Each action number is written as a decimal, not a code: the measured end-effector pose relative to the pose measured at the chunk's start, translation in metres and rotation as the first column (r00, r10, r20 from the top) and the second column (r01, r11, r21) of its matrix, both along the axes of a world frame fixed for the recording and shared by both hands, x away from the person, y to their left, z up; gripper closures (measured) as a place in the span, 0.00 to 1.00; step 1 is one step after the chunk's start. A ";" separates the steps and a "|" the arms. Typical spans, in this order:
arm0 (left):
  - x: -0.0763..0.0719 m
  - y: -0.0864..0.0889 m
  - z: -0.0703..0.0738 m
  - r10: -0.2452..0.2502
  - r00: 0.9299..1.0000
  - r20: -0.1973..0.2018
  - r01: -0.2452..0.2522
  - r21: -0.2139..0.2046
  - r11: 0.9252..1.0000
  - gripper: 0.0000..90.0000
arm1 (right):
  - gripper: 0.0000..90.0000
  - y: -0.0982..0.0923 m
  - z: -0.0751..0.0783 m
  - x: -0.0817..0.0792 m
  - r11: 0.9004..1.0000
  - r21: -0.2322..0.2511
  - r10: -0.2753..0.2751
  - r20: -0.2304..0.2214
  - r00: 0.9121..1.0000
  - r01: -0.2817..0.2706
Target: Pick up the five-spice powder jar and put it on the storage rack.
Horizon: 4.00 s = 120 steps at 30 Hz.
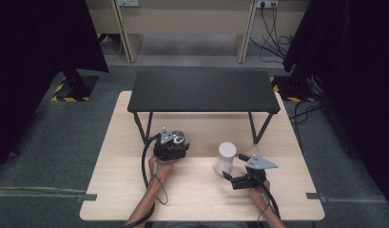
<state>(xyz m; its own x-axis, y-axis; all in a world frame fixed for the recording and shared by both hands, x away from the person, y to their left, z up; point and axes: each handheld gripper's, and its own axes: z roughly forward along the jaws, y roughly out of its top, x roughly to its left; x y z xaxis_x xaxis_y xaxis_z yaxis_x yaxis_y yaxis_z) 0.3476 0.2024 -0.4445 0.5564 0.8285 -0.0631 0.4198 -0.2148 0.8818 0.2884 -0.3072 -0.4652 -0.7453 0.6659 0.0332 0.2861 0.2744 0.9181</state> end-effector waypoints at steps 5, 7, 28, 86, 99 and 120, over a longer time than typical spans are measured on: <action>-0.002 -0.004 0.003 -0.001 1.000 0.015 0.001 0.037 0.999 0.33 | 0.02 0.000 0.000 0.000 1.000 0.001 0.000 -0.001 1.000 0.000; -0.002 -0.005 0.003 -0.001 1.000 0.019 0.000 0.043 0.999 0.34 | 0.02 0.000 0.000 0.000 1.000 0.002 0.000 -0.001 1.000 0.000; -0.004 -0.005 0.010 -0.008 1.000 0.015 0.007 0.051 0.999 0.34 | 0.02 -0.001 0.000 0.000 1.000 0.005 -0.001 -0.002 1.000 0.001; -0.010 0.041 0.140 -0.186 0.982 -0.014 0.186 -0.009 0.982 0.34 | 0.02 0.000 0.000 0.000 1.000 0.005 -0.004 -0.005 1.000 0.004; 0.003 0.042 0.188 -0.211 0.977 -0.037 0.211 -0.001 0.977 0.34 | 0.02 0.000 0.000 0.000 1.000 0.004 -0.006 -0.005 1.000 0.006; 0.033 0.038 0.231 -0.098 0.995 -0.032 0.097 -0.014 0.995 0.34 | 0.01 0.000 0.000 0.000 1.000 0.003 -0.003 -0.004 1.000 0.003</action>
